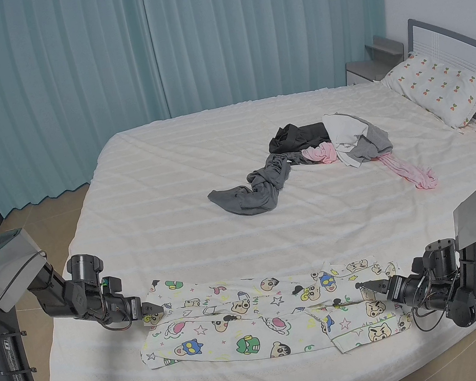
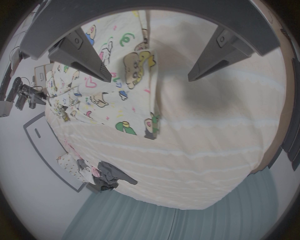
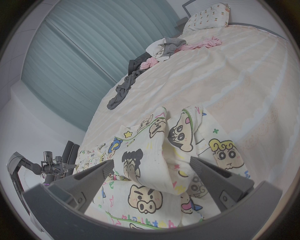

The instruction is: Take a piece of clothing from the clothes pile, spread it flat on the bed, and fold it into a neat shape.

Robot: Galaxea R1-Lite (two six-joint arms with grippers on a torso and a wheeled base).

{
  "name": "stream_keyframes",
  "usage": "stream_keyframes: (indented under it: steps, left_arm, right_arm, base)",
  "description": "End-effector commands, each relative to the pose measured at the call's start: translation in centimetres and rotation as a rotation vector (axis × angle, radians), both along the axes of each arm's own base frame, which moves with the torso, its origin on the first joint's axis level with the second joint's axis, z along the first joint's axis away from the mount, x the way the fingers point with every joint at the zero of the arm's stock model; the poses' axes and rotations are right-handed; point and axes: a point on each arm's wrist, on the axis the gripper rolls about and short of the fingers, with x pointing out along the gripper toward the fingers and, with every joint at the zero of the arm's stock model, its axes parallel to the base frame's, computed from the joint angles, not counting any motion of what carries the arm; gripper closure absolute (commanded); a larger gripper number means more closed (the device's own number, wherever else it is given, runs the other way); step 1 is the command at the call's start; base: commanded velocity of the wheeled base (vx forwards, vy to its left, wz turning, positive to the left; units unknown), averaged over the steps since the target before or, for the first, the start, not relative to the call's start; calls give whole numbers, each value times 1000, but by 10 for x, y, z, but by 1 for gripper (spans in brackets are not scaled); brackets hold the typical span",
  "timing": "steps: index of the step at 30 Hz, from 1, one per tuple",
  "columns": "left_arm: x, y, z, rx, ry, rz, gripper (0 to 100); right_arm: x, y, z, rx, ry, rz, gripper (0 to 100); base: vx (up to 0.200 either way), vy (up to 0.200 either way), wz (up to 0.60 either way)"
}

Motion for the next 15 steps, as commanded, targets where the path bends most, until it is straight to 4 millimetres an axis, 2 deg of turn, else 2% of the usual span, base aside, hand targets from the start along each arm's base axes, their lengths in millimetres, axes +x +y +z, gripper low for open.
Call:
stream_keyframes:
  steps: [1, 8, 15]
  left_arm:
    - [6, -10, -13, 13, 19, -10, 0]
    - [9, -34, -18, 3, 43, -12, 0]
    - [6, -41, -20, 42, 73, -11, 0]
  right_arm:
    - [0, 0, 0, 1, -1, 1, 0]
    - [0, 0, 0, 1, -1, 1, 0]
    - [-1, 0, 0, 0, -1, 0, 0]
  base:
    - [0, 0, 0]
    - [0, 0, 0]
    - [0, 0, 0]
